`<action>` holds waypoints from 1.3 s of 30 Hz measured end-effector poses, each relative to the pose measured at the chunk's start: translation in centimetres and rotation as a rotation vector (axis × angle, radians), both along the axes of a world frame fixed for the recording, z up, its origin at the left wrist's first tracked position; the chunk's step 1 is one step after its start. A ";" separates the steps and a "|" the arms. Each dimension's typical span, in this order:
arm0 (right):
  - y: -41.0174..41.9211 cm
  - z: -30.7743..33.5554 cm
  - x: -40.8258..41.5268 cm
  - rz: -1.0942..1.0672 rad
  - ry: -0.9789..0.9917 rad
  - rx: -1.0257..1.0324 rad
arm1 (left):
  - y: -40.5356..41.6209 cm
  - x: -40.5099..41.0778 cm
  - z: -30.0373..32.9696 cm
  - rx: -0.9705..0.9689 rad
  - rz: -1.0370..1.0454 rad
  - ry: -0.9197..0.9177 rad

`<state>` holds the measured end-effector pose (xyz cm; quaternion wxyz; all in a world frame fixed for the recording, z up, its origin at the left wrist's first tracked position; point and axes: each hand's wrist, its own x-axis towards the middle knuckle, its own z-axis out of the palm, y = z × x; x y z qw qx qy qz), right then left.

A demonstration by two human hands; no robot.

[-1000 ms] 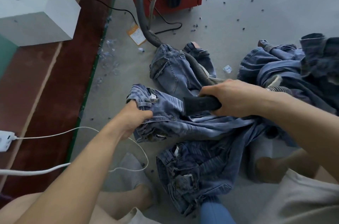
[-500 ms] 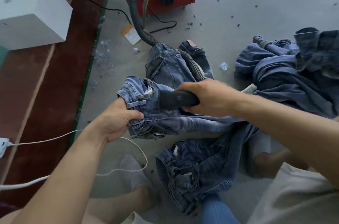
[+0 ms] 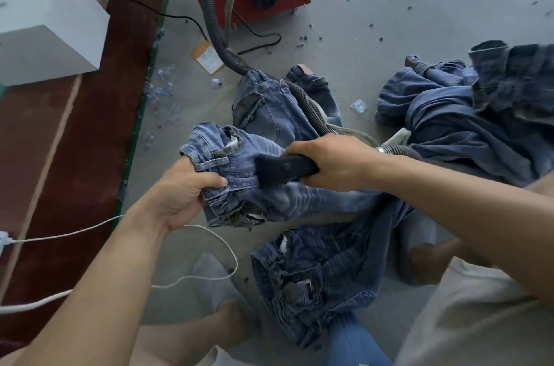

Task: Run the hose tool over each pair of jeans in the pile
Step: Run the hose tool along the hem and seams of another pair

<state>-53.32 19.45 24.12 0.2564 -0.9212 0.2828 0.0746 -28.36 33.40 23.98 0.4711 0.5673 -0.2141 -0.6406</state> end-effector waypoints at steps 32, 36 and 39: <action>-0.6 3.8 -2.5 0.062 -0.011 0.013 | -1.3 -2.8 -0.6 0.095 0.023 0.375; 1.6 3.7 -0.6 0.065 -0.197 -0.014 | -1.5 -3.7 -0.5 0.121 -0.011 0.390; 0.7 4.8 -0.6 -0.049 -0.301 -0.015 | -1.6 -3.9 -0.2 0.125 -0.026 0.377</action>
